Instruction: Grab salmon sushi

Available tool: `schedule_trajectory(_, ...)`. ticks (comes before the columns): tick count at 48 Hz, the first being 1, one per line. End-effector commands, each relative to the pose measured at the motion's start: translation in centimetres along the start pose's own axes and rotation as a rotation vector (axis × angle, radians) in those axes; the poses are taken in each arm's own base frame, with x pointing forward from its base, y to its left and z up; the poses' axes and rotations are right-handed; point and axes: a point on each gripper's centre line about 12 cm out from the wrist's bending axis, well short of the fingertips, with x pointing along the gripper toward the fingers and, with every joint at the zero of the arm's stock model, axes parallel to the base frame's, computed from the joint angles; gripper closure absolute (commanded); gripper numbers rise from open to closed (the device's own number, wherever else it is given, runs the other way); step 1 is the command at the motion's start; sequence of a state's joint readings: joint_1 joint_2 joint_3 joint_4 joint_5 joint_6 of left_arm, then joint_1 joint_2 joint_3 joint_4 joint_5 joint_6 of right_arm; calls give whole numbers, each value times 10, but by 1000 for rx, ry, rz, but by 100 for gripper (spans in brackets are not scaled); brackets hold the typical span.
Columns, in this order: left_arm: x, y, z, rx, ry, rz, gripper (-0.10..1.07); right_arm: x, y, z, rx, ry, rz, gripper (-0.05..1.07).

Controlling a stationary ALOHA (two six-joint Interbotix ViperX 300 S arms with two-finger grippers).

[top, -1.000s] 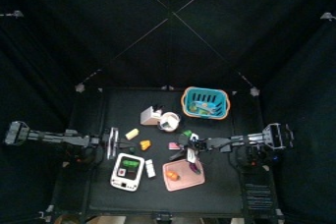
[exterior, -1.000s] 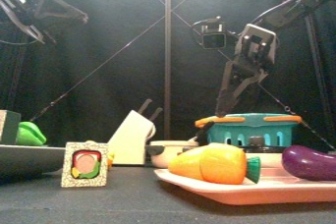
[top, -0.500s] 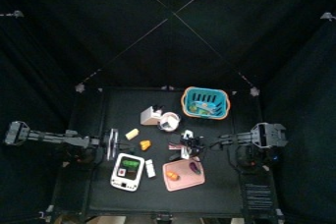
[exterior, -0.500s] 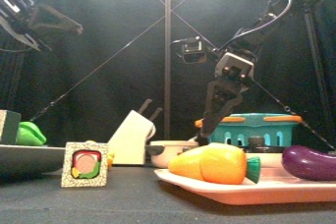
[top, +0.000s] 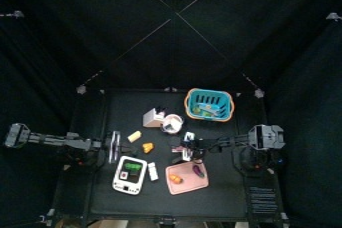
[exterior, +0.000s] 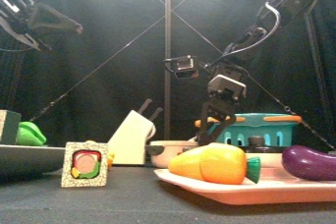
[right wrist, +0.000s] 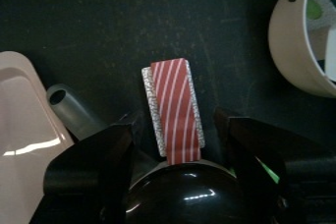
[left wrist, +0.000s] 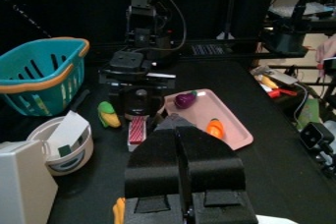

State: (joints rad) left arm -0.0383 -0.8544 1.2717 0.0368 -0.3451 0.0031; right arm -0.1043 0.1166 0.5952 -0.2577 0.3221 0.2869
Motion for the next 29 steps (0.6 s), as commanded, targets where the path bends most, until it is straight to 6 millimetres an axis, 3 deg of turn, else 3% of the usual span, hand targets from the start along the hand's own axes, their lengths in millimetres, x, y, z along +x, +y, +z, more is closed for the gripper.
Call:
schedule_trajectory(1, 2, -1, 5, 3, -14, -3, 96, -4, -2, 12, 5, -35, -1, 12)
schedule_trajectory(16, 2, 0, 5, 3, -14, -2, 96, 8, -2, 13, -19, -20, -9, 15)
schedule_trajectory(29, 1, 1, 4, 4, -12, 3, 96, 12, -2, 12, -30, -16, -11, 37)
